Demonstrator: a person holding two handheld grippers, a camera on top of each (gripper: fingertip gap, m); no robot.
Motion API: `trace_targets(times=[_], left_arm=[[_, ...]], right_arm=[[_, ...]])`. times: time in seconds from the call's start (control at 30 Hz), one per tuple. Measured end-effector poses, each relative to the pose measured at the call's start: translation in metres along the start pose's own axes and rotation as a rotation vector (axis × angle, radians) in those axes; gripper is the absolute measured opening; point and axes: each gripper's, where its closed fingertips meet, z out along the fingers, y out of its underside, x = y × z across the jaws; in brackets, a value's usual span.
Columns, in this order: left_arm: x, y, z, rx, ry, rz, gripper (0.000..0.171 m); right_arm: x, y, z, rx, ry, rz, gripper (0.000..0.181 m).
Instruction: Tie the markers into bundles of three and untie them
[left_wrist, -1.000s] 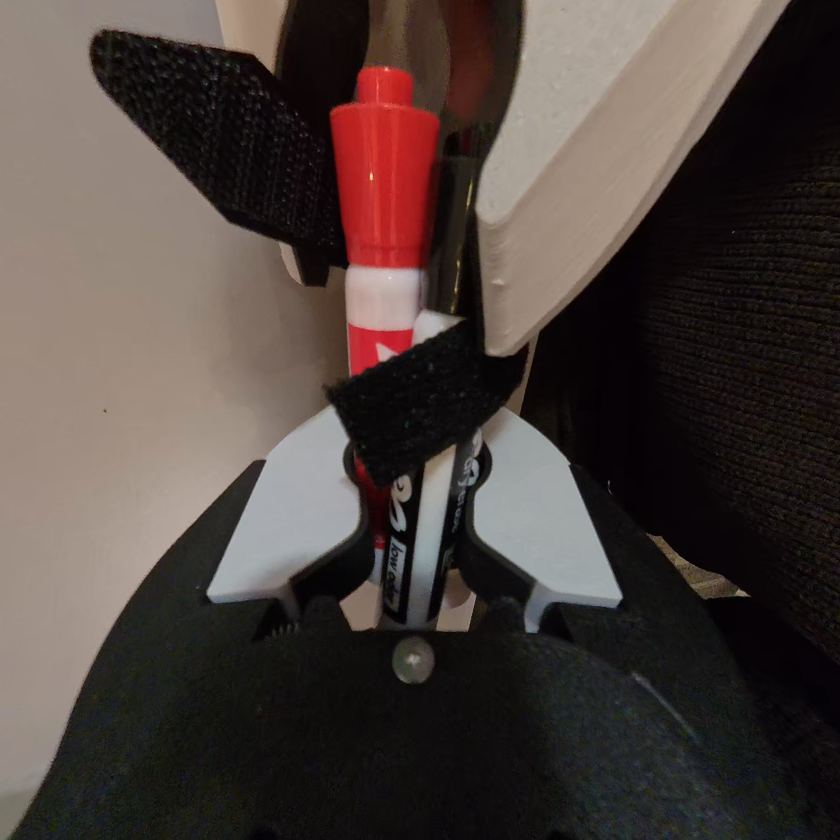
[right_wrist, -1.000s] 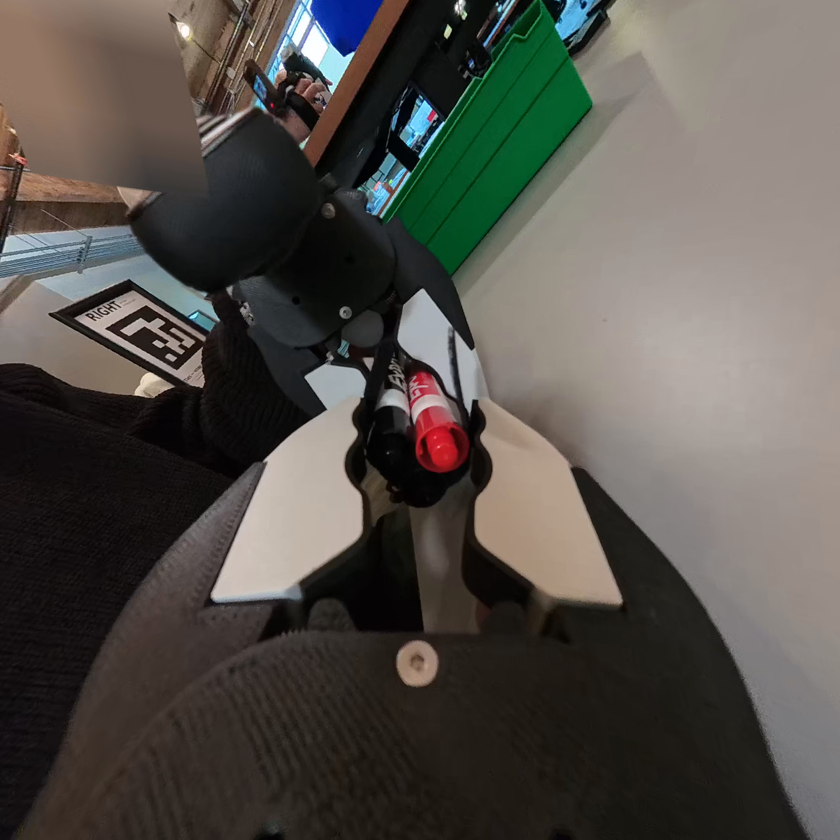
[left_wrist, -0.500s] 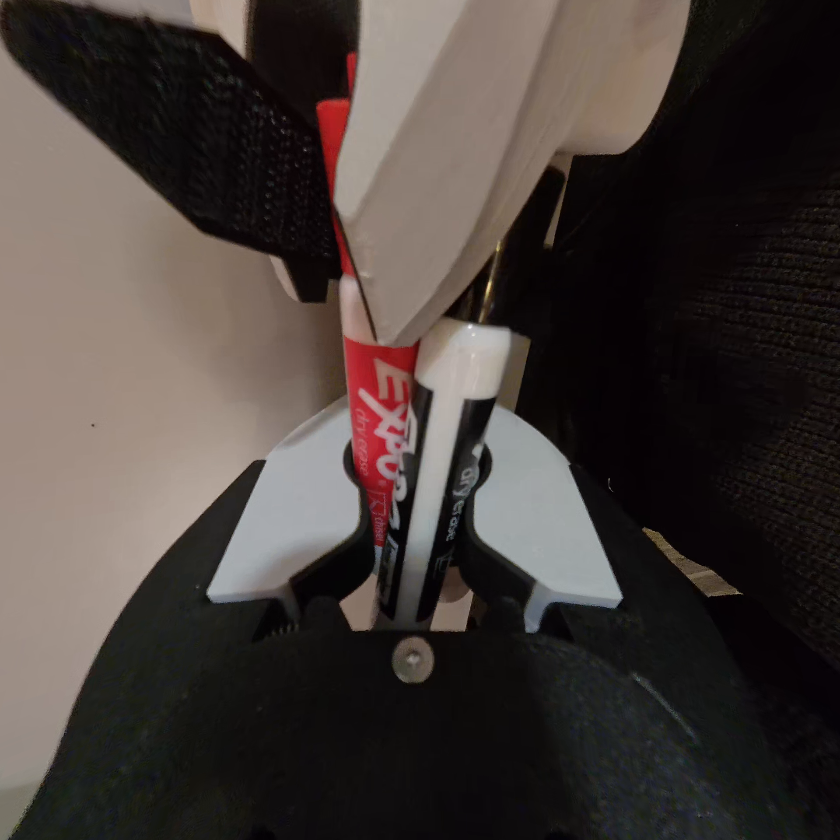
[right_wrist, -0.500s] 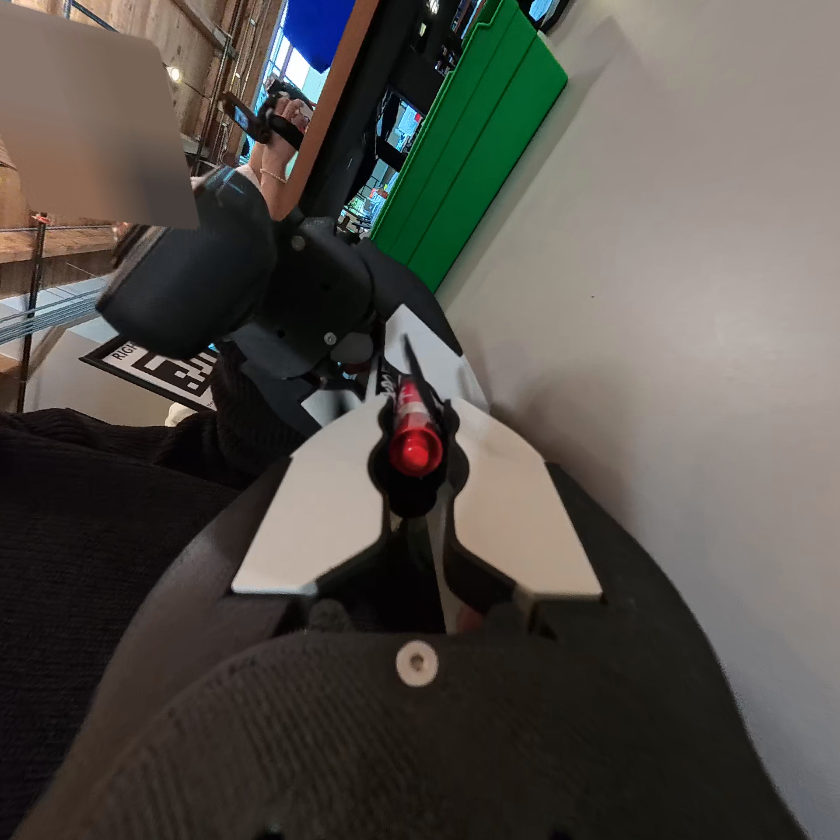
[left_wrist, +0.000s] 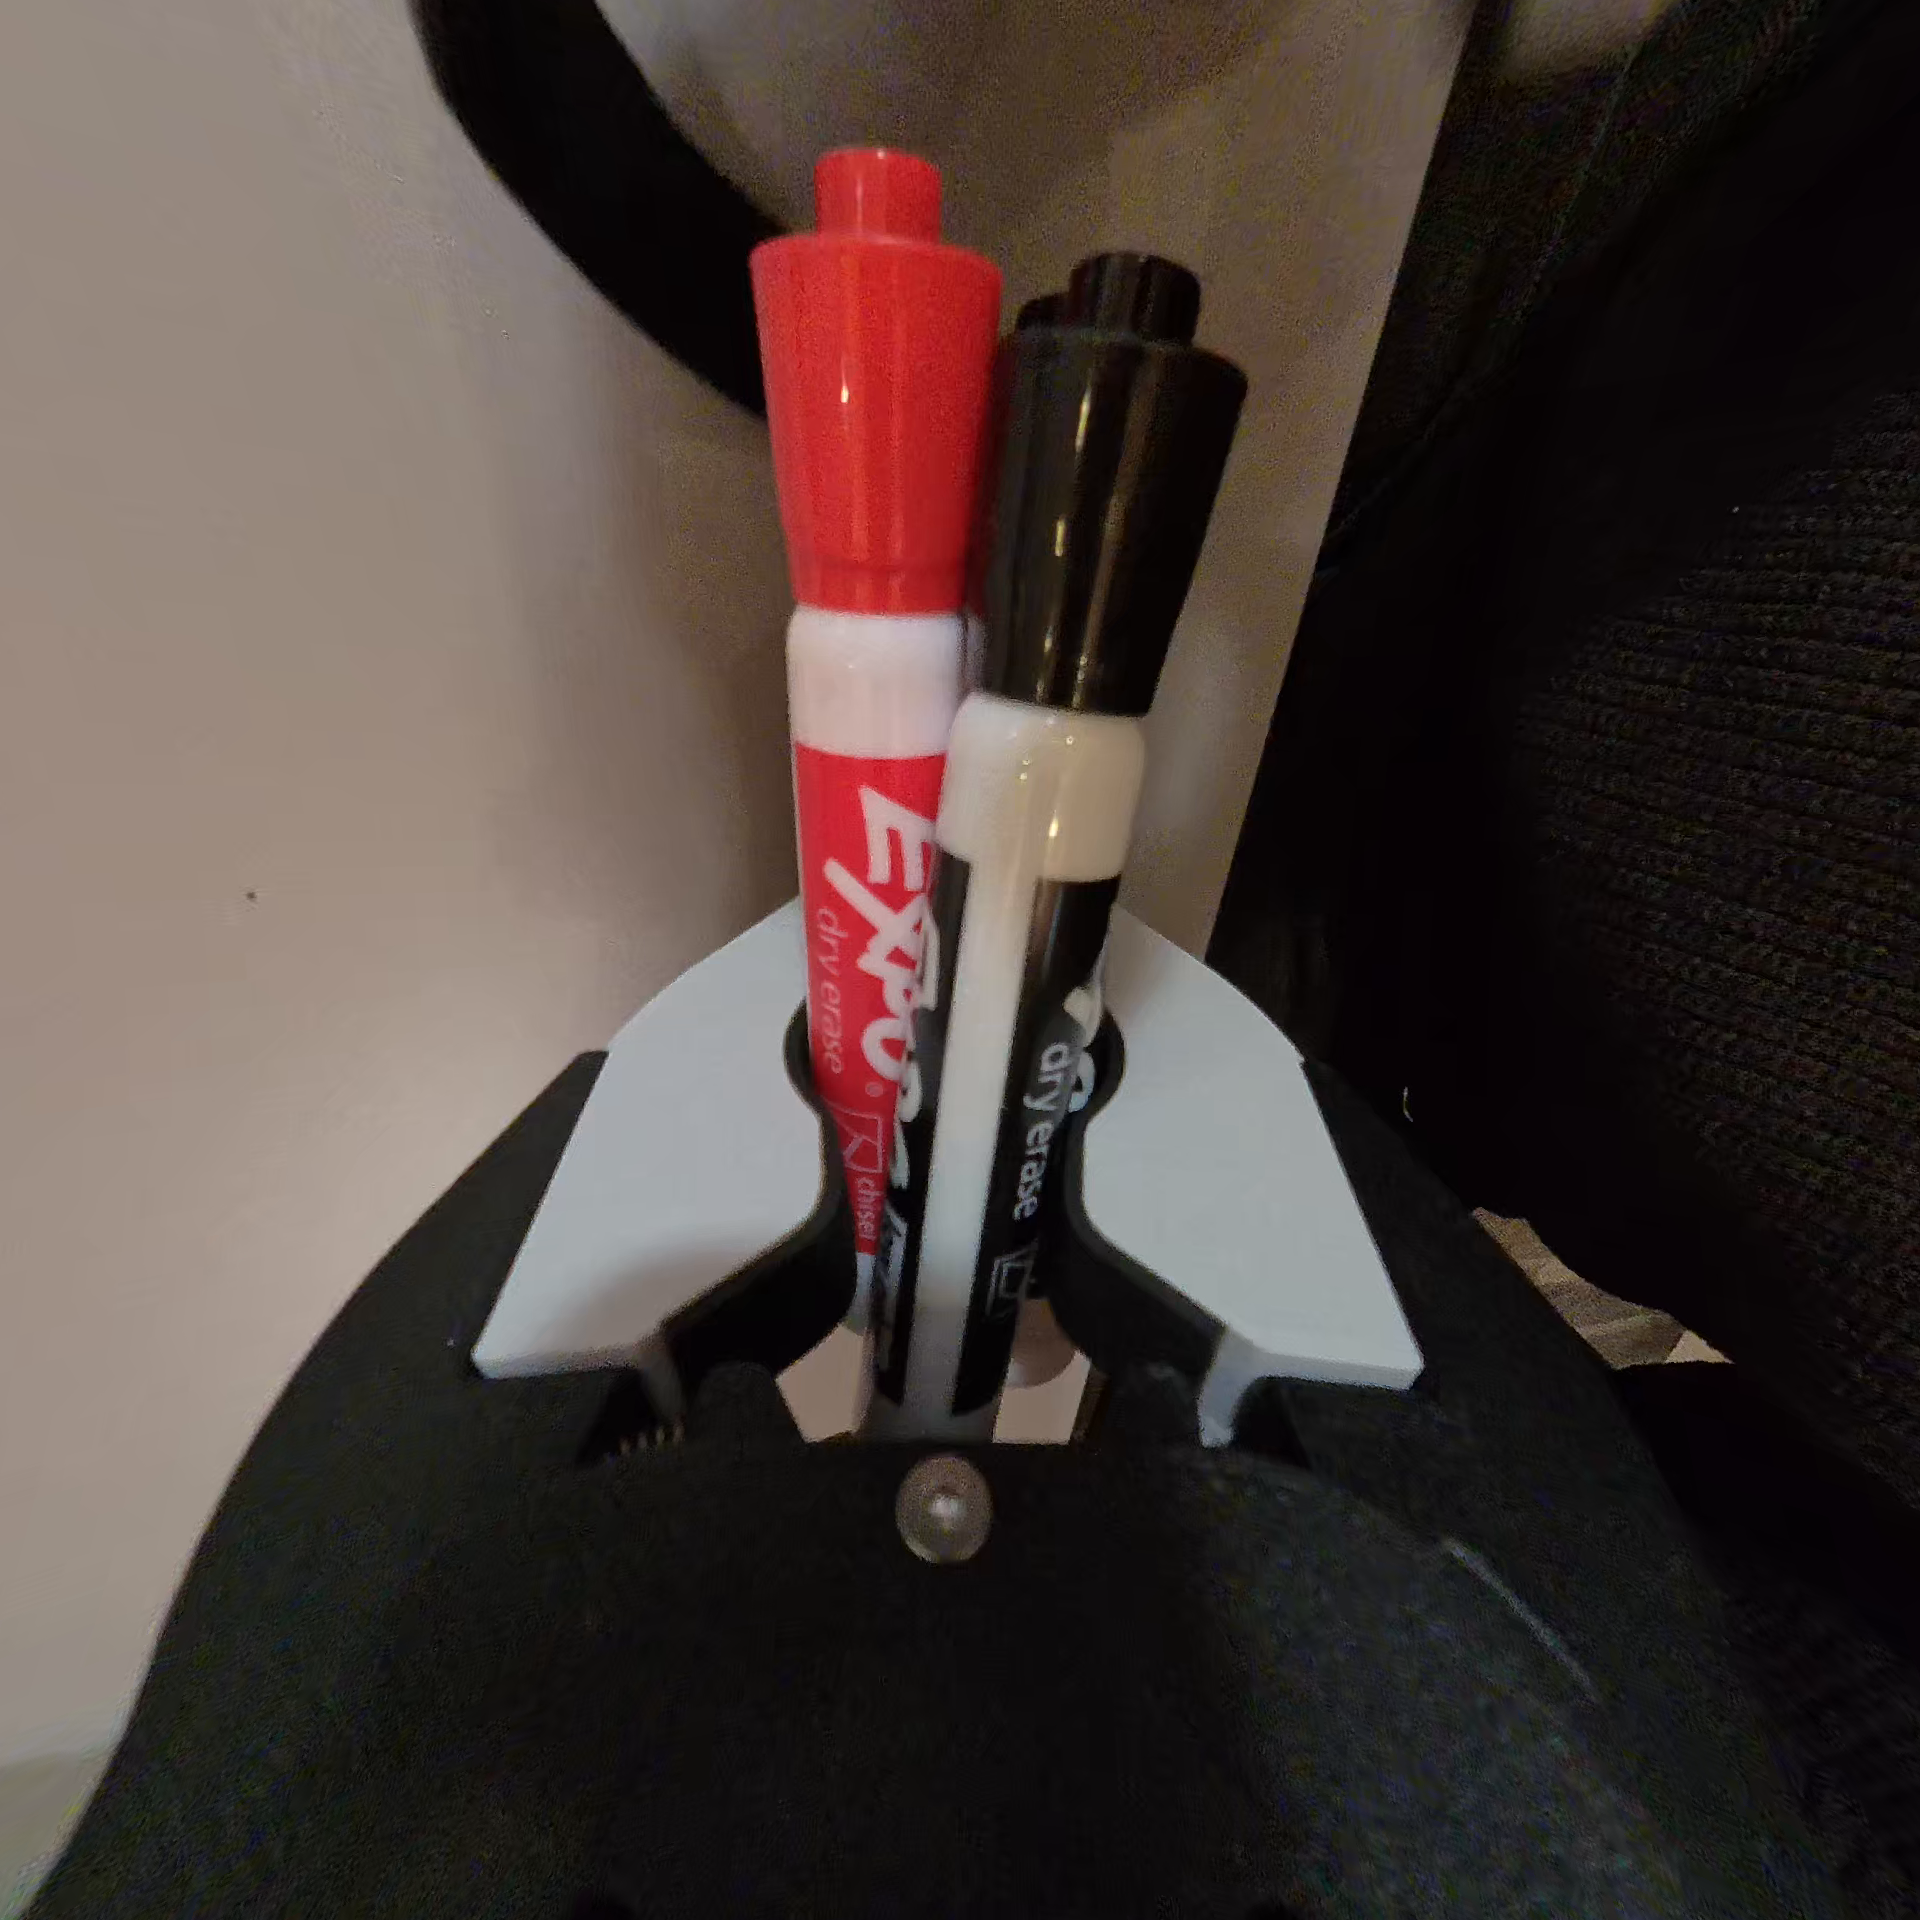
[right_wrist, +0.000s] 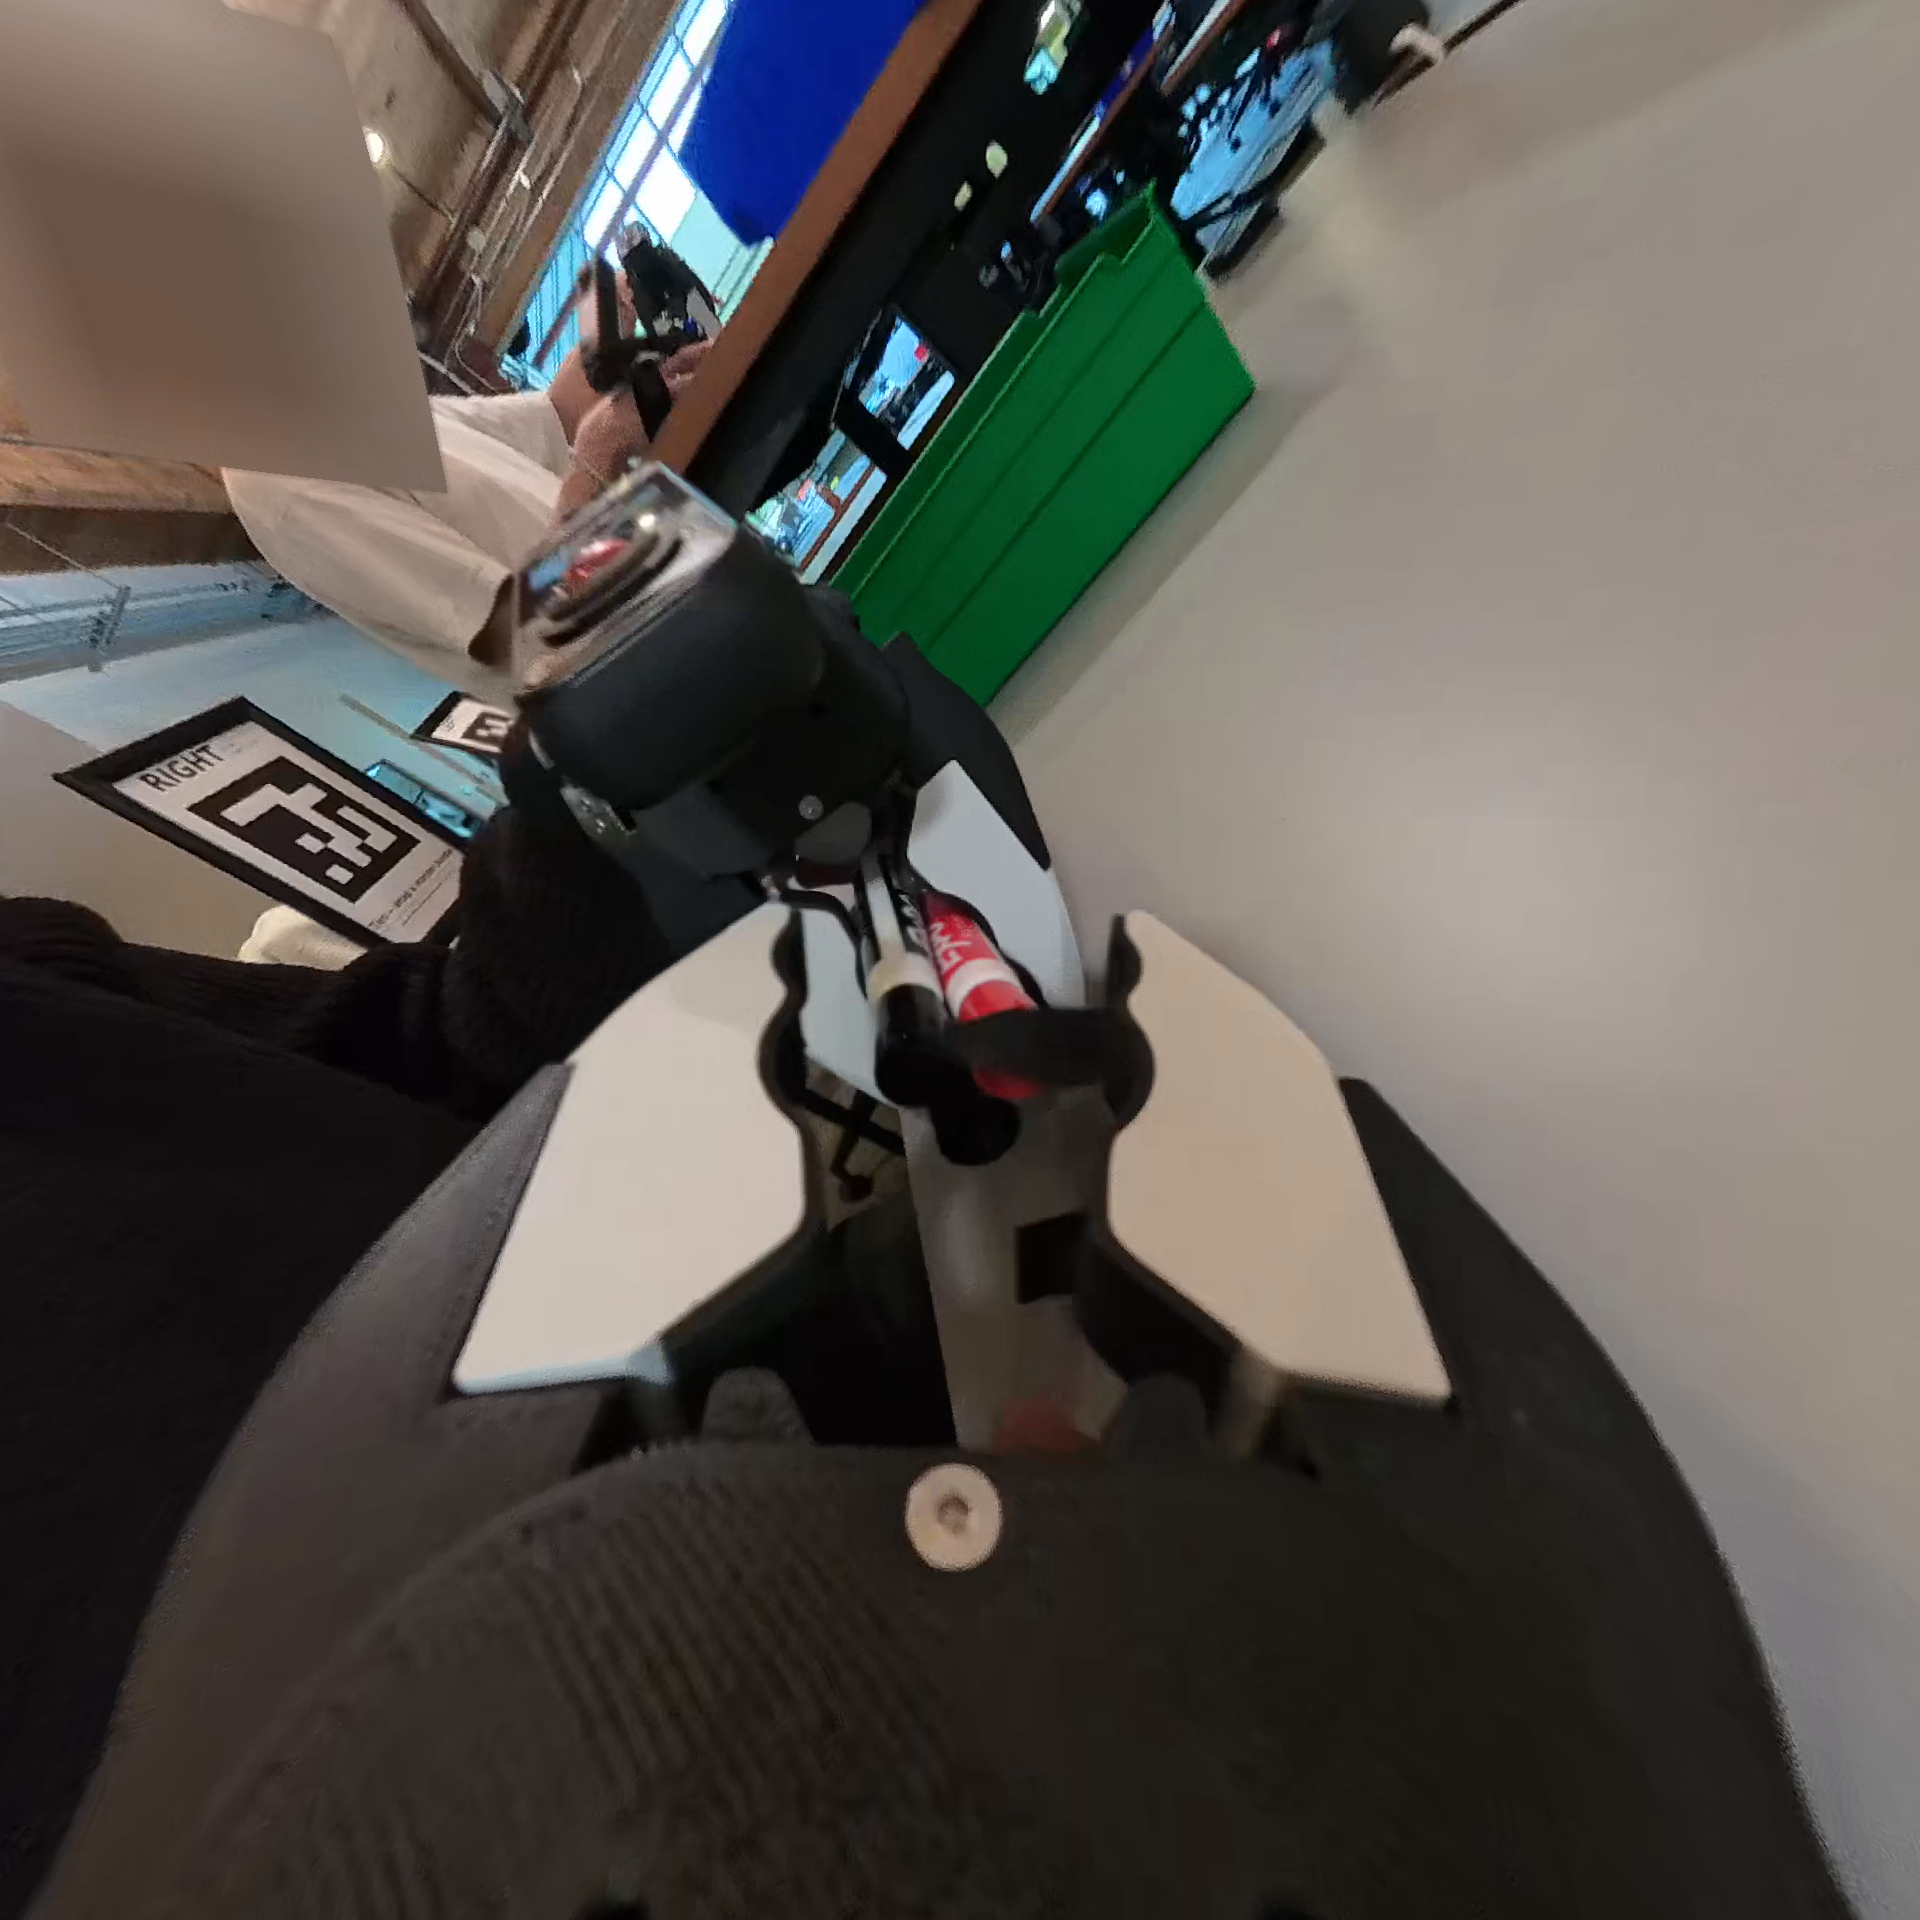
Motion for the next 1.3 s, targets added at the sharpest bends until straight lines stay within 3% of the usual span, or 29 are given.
trace_targets(times=[0.13,0.27,0.43,0.6,0.7,0.8,0.97,1.17,1.3], left_arm=[[-0.006,0.004,-0.003,0.005,-0.019,-0.01,0.042],[-0.011,0.008,-0.007,0.019,-0.022,-0.031,0.042],[-0.017,0.014,-0.007,0.02,-0.023,-0.058,0.042],[-0.019,0.015,-0.007,0.034,-0.014,-0.069,0.042],[-0.019,0.015,-0.007,0.034,-0.013,-0.068,0.042],[-0.02,0.015,-0.007,0.032,-0.018,-0.069,0.042],[-0.02,0.015,-0.007,0.025,-0.027,-0.073,0.042],[-0.02,0.015,-0.007,0.02,-0.032,-0.075,0.042],[-0.02,0.015,-0.007,0.02,-0.031,-0.075,0.042]], right_arm=[[0.014,-0.01,-0.026,-0.006,0.111,-0.125,0.063],[0.044,-0.005,-0.056,-0.175,0.372,-0.305,0.065],[0.064,0.011,-0.073,-0.328,0.558,-0.367,0.057],[0.063,0.036,-0.062,-0.407,0.456,-0.229,0.06],[0.052,0.048,-0.051,-0.427,0.331,-0.139,0.046],[0.045,0.048,-0.041,-0.389,0.265,-0.098,0.047],[0.044,0.057,-0.029,-0.426,0.274,-0.137,0.041],[0.055,0.058,-0.034,-0.495,0.397,-0.3,0.047],[0.046,0.061,-0.028,-0.484,0.332,-0.264,0.052]])
